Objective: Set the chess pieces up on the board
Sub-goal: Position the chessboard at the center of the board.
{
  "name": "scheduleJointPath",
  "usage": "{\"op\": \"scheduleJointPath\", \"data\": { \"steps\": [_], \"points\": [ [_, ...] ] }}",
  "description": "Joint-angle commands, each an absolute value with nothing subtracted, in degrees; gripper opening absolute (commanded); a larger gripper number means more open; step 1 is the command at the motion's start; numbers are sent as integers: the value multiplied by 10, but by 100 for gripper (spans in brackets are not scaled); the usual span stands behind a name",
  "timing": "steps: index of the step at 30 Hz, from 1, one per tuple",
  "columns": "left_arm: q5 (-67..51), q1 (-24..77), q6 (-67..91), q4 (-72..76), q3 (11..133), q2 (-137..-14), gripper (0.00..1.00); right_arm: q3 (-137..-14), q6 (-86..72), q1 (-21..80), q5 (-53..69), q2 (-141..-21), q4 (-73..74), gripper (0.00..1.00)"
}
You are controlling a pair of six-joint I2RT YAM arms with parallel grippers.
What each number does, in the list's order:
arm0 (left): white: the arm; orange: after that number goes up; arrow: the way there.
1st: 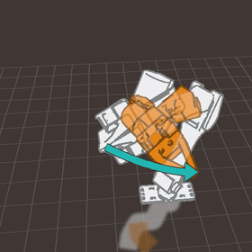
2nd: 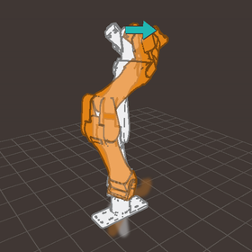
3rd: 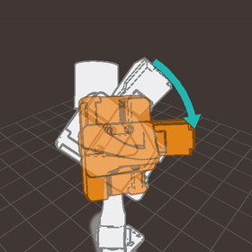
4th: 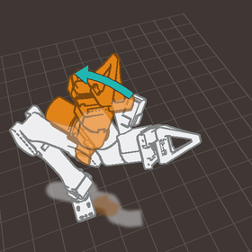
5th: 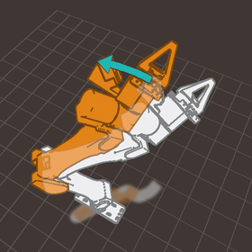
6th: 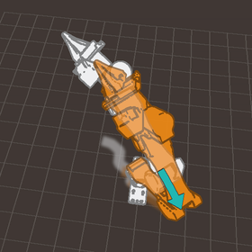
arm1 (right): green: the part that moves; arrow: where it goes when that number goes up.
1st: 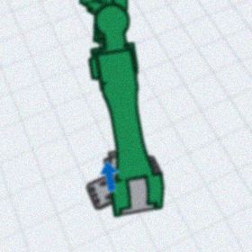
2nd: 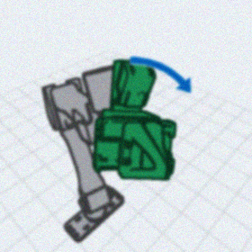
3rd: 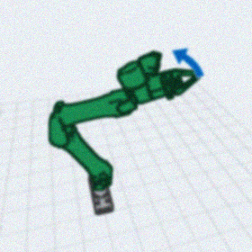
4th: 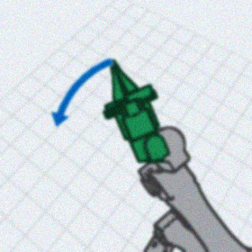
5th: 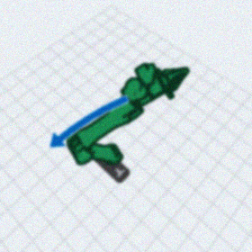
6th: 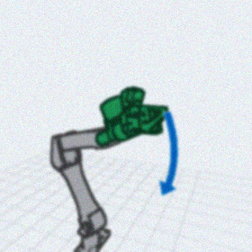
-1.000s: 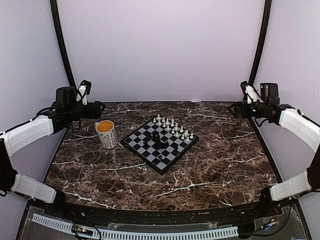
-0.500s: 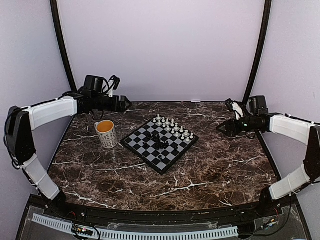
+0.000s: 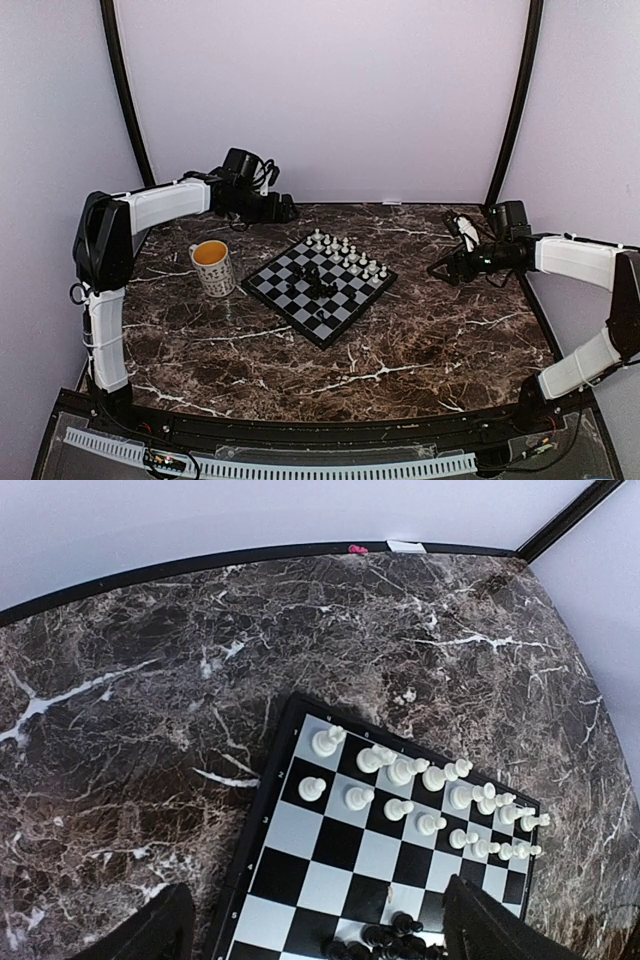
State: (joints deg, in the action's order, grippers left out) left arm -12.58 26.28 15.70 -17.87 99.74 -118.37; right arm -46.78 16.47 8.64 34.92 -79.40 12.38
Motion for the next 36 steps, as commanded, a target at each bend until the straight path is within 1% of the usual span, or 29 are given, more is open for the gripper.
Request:
{"op": "scheduleJointPath", "data": {
  "steps": [1,5,11,13,15,22,28,31,36],
  "points": [
    [-65,282,218,-230,1051,-1215,88,-465,172,90,361,-784,106,77],
    [-41,288,249,-238,1075,-1252,88,-453,186,97,346,-779,96,74],
    [-40,288,244,-248,1106,-1294,91,-451,181,101,340,-791,87,72],
    [-61,287,232,-259,1129,-1317,93,-457,180,103,342,-803,91,71],
    [-125,280,223,-254,1135,-1330,94,-461,180,104,348,-812,98,70],
    [-149,262,205,-254,1126,-1337,95,-453,181,106,361,-824,96,66],
    [-150,256,197,-271,1122,-1346,95,-474,173,106,373,-854,111,62],
    [-151,256,190,-275,1121,-1349,96,-472,170,106,384,-857,107,61],
    [-171,254,178,-277,1120,-1354,96,-477,152,106,367,-867,98,57]
  ]
}}
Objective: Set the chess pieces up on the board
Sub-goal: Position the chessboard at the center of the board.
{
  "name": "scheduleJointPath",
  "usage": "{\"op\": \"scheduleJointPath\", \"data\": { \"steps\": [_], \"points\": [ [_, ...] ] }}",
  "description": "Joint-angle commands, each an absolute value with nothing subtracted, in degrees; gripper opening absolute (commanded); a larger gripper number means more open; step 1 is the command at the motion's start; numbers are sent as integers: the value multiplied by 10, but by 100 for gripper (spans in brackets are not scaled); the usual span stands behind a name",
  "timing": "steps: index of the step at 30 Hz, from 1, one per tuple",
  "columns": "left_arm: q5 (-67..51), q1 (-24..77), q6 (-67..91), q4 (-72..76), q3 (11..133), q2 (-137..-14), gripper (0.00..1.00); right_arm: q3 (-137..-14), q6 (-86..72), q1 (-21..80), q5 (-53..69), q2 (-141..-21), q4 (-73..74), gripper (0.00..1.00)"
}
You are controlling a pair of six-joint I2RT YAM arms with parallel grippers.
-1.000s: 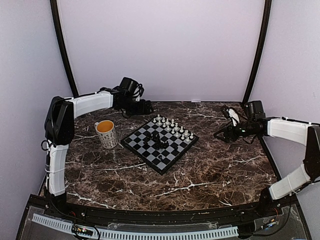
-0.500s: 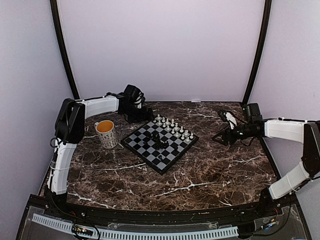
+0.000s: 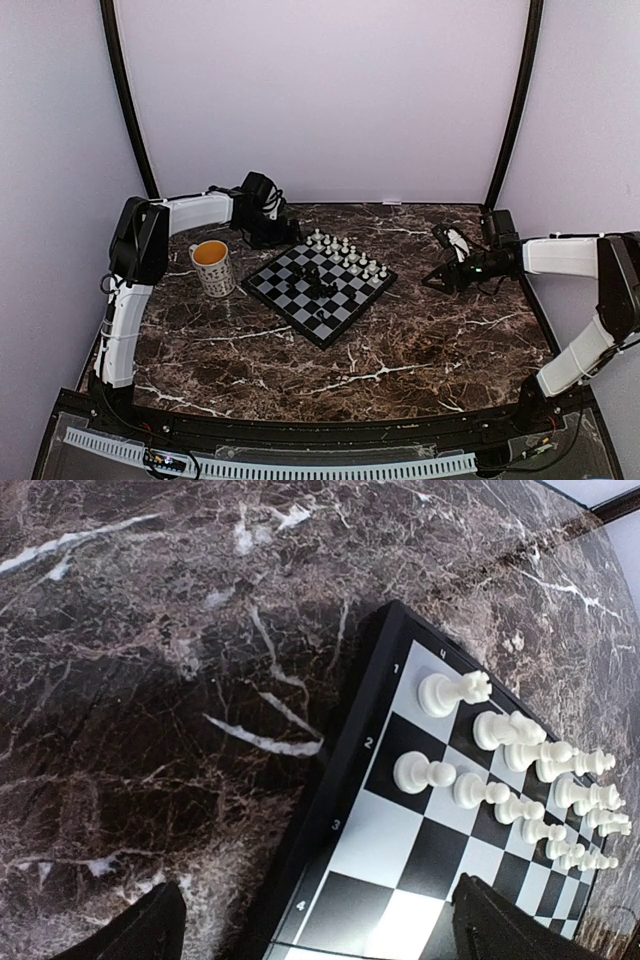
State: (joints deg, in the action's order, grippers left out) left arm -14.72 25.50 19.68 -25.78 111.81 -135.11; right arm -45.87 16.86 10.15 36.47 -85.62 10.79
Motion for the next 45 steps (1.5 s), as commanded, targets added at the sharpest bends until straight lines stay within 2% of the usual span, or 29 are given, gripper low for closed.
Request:
{"op": "scheduleJointPath", "data": {
  "steps": [1,20,45],
  "points": [
    [-179,254,176,-278,1119,-1354,96,-478,150,106,365,-868,98,57],
    [-256,269,171,-270,1057,-1329,94,-485,145,106,360,-887,98,56],
    [-293,317,220,-156,782,-1145,93,-497,160,106,401,-921,115,57]
  ]
}}
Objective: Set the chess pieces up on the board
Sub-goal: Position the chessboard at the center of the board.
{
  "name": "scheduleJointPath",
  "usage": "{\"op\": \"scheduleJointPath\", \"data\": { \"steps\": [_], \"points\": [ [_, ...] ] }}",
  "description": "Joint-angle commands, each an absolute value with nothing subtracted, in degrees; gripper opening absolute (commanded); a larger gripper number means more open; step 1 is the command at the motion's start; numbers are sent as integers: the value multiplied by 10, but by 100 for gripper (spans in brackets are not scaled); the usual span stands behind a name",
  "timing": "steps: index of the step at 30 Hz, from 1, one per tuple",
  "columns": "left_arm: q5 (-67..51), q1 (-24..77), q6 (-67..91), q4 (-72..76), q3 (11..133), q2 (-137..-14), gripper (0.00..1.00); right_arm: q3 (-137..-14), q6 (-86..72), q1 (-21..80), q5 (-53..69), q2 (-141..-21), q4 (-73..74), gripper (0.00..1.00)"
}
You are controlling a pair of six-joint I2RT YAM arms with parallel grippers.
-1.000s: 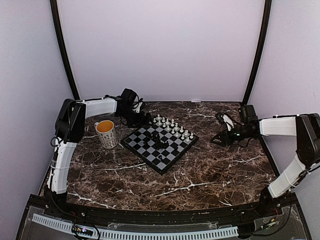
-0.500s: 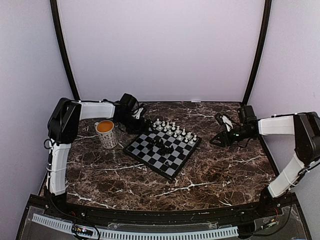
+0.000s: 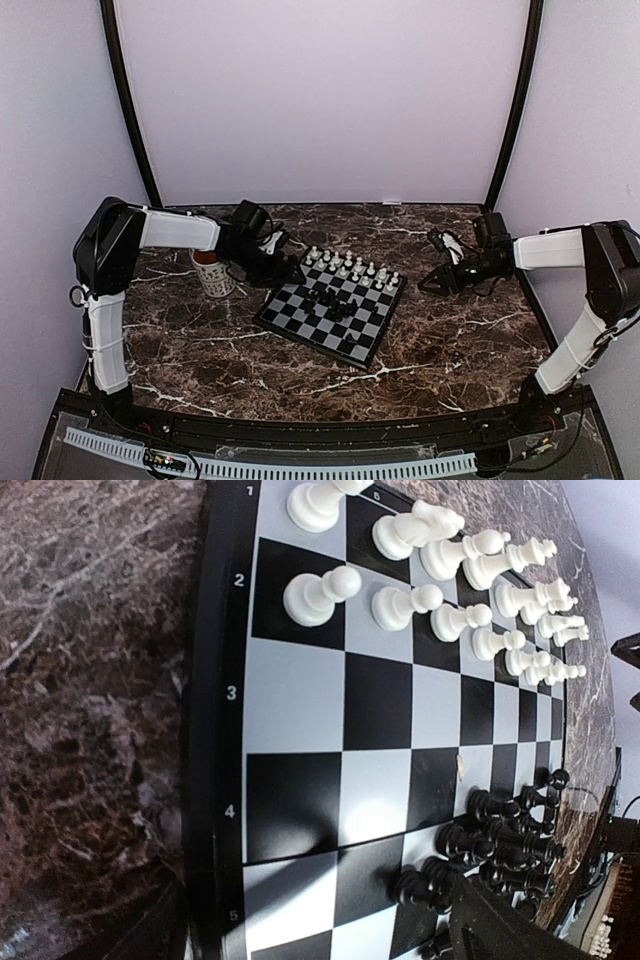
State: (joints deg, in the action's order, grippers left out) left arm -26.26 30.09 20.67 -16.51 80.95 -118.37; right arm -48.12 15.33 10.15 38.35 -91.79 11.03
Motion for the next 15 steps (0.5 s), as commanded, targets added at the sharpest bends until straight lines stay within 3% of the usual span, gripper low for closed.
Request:
{"op": "scheduleJointPath", "data": {
  "steps": [1,15],
  "points": [
    [-293,320,218,-155,773,-1140,93,-497,160,107,399,-921,115,57],
    [-254,423,209,-182,684,-1104,92,-505,174,106,427,-926,137,57]
  ]
}}
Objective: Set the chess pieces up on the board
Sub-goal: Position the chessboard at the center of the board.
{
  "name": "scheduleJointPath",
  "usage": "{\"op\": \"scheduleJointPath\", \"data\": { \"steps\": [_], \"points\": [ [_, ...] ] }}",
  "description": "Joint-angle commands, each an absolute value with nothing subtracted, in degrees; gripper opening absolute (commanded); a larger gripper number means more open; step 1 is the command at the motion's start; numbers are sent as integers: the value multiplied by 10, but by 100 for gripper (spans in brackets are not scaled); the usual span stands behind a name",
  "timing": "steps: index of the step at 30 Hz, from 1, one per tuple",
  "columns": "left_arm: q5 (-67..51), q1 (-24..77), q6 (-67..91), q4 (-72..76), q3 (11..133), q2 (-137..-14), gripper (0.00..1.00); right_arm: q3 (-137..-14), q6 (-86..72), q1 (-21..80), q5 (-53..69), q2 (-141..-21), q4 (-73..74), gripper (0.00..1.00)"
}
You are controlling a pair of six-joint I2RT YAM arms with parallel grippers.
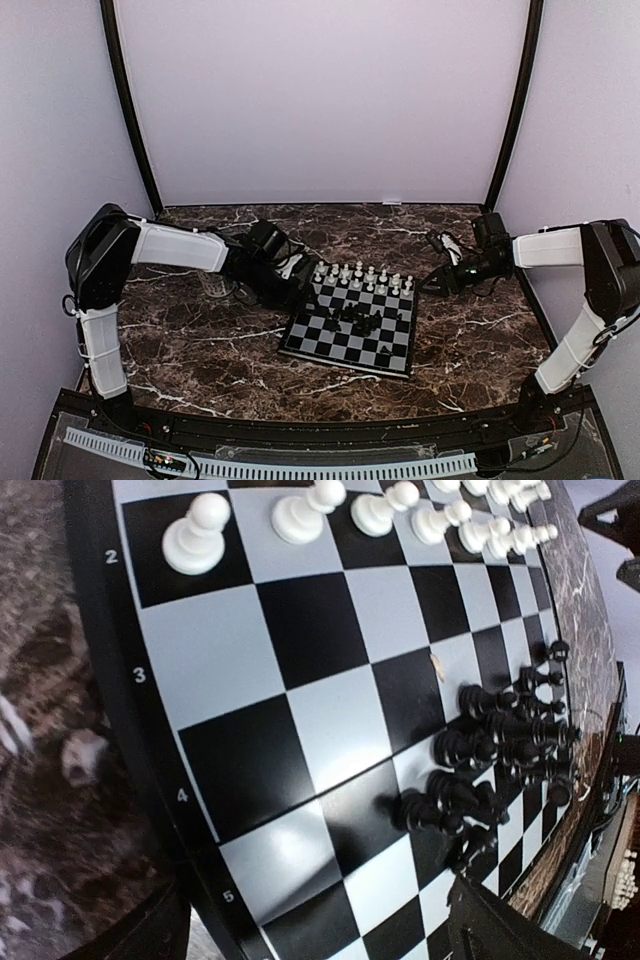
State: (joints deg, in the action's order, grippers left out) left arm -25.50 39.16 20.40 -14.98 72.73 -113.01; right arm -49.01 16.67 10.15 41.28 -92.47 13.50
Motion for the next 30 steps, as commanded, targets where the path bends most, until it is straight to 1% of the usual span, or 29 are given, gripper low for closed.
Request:
{"op": "scheduleJointPath", "data": {
  "steps": [1,8,15,18,21,23,25,28,30],
  "points": [
    [-254,427,213,-175,676,-1096,92,-506,174,106,427,-926,138,57],
    [-251,474,232,-155,631,-1080,92,-509,175,106,425,-929,139,58],
    [-241,506,232,-159,627,-1078,92,-509,178,106,425,-922,142,58],
    [-228,509,218,-190,637,-1069,92,-510,185,106,421,-912,148,57],
    [-187,509,189,-249,664,-1056,92,-514,202,106,408,-890,169,57],
    [-158,509,158,-308,679,-1032,92,-519,225,106,392,-866,193,57],
    [-127,509,133,-336,694,-1007,92,-524,251,106,375,-842,221,56],
    [-83,508,100,-345,712,-976,92,-524,299,106,354,-805,267,55],
    [-64,508,82,-326,718,-955,91,-517,325,107,341,-781,296,53]
  ]
}}
